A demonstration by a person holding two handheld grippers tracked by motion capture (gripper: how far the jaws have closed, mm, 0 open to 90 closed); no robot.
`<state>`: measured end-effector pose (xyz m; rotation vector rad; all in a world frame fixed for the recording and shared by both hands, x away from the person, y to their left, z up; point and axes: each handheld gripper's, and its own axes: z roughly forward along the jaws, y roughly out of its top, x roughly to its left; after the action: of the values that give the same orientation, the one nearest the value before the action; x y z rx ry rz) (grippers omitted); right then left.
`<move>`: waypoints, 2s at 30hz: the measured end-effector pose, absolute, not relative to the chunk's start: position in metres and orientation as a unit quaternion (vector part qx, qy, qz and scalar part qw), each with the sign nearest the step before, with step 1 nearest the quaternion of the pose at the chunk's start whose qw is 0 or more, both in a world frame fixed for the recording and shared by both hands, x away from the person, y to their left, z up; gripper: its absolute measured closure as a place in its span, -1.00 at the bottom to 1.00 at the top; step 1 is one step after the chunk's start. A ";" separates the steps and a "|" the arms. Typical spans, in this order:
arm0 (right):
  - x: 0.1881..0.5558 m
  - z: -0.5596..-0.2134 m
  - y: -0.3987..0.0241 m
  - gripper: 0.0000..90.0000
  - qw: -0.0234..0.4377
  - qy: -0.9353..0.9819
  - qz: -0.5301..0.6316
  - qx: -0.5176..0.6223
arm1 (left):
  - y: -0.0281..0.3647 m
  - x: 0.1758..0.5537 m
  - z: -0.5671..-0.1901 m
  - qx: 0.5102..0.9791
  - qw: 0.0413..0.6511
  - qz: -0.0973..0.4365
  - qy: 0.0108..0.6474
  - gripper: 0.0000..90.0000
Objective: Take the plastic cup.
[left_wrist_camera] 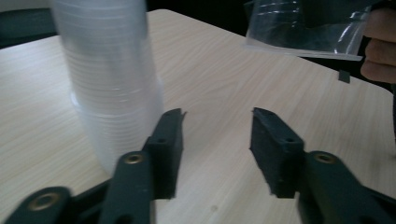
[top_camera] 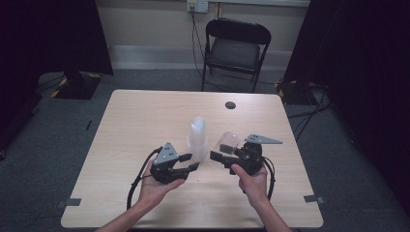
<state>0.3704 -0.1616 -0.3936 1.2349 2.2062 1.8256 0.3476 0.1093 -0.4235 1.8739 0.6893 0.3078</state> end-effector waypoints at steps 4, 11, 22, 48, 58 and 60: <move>0.372 -0.404 -0.157 -0.17 -0.017 0.706 0.580 0.406 | 0.105 0.337 -0.426 0.787 0.536 0.144 0.270 0.36; 0.370 -0.406 -0.153 -0.15 -0.058 0.694 0.587 0.413 | 0.105 0.324 -0.434 0.782 0.535 0.174 0.270 0.41; 0.368 -0.418 -0.143 -0.15 -0.110 0.693 0.573 0.423 | 0.103 0.314 -0.435 0.763 0.559 0.189 0.265 0.56; 0.359 -0.420 -0.123 -0.17 -0.210 0.668 0.569 0.432 | 0.092 0.307 -0.443 0.724 0.590 0.276 0.225 0.58; 0.360 -0.422 -0.123 -0.28 -0.217 0.665 0.574 0.426 | 0.092 0.308 -0.440 0.726 0.587 0.284 0.220 0.80; 0.359 -0.421 -0.123 -0.32 -0.202 0.668 0.579 0.423 | 0.093 0.308 -0.440 0.728 0.585 0.280 0.222 0.85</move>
<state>0.3587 -0.1234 -0.4206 1.5312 2.4195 2.0969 0.3082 0.0929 -0.4399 1.6983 0.5179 0.6529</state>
